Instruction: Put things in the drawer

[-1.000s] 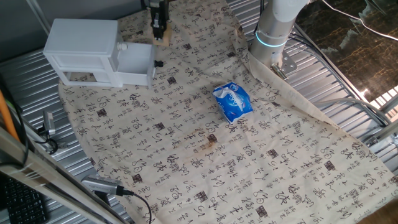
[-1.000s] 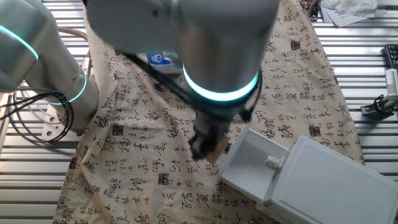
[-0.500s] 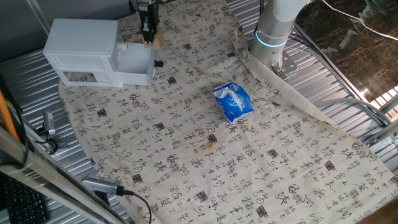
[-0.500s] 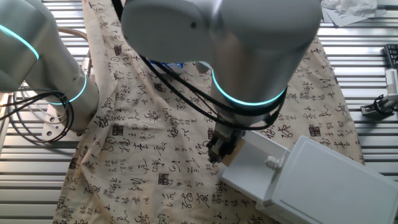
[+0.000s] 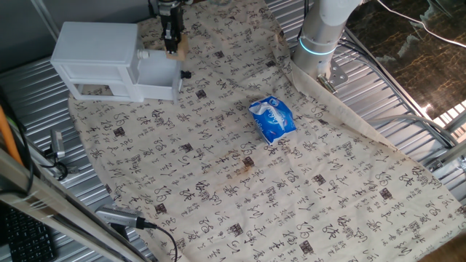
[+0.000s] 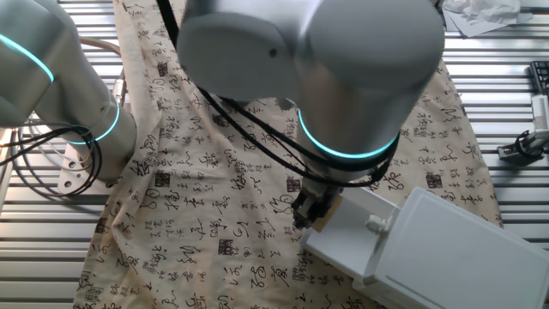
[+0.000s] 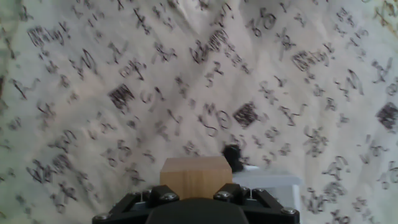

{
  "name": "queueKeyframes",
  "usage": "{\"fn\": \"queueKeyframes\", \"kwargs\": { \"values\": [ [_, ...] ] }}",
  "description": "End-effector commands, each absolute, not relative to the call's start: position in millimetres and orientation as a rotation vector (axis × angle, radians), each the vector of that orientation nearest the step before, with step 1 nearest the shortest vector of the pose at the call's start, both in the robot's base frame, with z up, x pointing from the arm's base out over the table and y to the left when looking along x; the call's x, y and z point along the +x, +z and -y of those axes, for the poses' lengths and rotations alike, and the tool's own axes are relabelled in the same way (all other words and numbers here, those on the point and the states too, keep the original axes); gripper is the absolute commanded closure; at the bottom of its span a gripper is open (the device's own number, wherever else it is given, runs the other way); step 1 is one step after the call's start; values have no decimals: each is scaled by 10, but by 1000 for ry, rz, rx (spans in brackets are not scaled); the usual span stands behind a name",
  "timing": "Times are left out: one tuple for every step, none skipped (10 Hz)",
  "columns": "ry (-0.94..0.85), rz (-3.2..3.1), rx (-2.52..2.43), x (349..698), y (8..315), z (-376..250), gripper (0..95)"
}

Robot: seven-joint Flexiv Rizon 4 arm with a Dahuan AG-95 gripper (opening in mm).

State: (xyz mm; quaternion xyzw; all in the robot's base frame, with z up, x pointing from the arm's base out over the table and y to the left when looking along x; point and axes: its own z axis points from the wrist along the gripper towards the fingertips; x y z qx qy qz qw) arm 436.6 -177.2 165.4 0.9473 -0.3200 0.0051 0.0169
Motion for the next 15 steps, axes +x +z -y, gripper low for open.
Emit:
{"fn": "queueKeyframes", "kwargs": {
  "values": [
    [23, 997, 2946, 4396, 1647, 1760, 950],
    [27, 987, 2949, 4444, 1627, 1751, 950],
    [30, 978, 2954, 4471, 1607, 1749, 950],
    [31, 960, 2962, 4492, 1593, 1747, 950],
    [31, 947, 2967, 4510, 1581, 1746, 950],
    [34, 934, 2976, 4536, 1570, 1741, 950],
    [41, 922, 2984, 4558, 1562, 1734, 950],
    [47, 922, 2985, 4577, 1548, 1732, 950],
    [54, 924, 2988, 4589, 1529, 1734, 950],
    [57, 922, 2988, 4595, 1519, 1735, 950],
    [64, 922, 2988, 4603, 1500, 1743, 950],
    [65, 921, 2989, 4615, 1482, 1749, 950],
    [64, 924, 2990, 4628, 1459, 1761, 950],
    [61, 924, 2992, 4644, 1444, 1767, 950],
    [59, 923, 2992, 4667, 1437, 1772, 950]
  ]
}}
